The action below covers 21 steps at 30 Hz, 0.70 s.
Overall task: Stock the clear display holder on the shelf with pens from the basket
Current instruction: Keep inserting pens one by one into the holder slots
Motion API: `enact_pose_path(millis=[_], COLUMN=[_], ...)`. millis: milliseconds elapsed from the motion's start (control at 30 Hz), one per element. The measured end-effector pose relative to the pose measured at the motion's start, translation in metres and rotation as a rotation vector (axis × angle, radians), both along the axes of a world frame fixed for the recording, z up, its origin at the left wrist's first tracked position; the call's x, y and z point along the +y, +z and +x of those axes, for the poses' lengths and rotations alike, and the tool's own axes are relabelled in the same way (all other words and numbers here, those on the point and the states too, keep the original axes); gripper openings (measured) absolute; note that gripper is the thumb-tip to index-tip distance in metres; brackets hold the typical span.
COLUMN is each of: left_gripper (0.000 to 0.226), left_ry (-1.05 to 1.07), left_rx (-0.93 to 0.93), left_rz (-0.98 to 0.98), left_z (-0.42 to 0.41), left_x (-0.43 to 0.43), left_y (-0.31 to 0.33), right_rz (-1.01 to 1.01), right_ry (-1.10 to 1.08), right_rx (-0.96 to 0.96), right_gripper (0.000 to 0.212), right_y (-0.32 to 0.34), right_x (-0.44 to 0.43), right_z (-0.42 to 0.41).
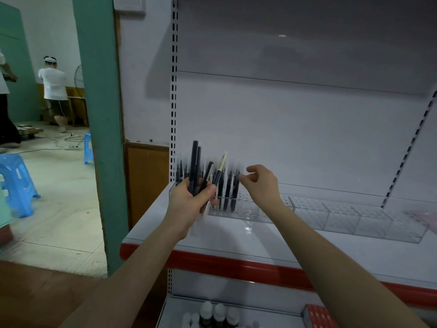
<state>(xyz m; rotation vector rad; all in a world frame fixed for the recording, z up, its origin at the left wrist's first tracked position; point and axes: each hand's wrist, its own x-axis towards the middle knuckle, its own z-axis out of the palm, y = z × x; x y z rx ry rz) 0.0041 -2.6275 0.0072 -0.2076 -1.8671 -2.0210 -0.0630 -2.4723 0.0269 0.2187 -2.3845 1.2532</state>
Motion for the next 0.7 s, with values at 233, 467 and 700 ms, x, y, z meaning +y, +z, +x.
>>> enact_pose_path(millis=[233, 467, 700], left_gripper=[0.007, 0.004, 0.004], left_ry=[-0.09, -0.205, -0.133], left_rx=[-0.006, -0.033, -0.059], left_rz=[0.008, 0.013, -0.017], left_z=[0.001, 0.013, 0.011], left_x=[0.012, 0.02, 0.018], left_y=[0.004, 0.009, 0.018], right_rz=[-0.358, -0.593, -0.212], right_ry=[0.294, 0.27, 0.026], right_rx=[-0.049, -0.104, 0.135], right_gripper=[0.024, 0.017, 0.033], right_y=[0.017, 0.027, 0.015], right_x=[-0.001, 0.001, 0.016], right_z=[0.043, 0.039, 0.032])
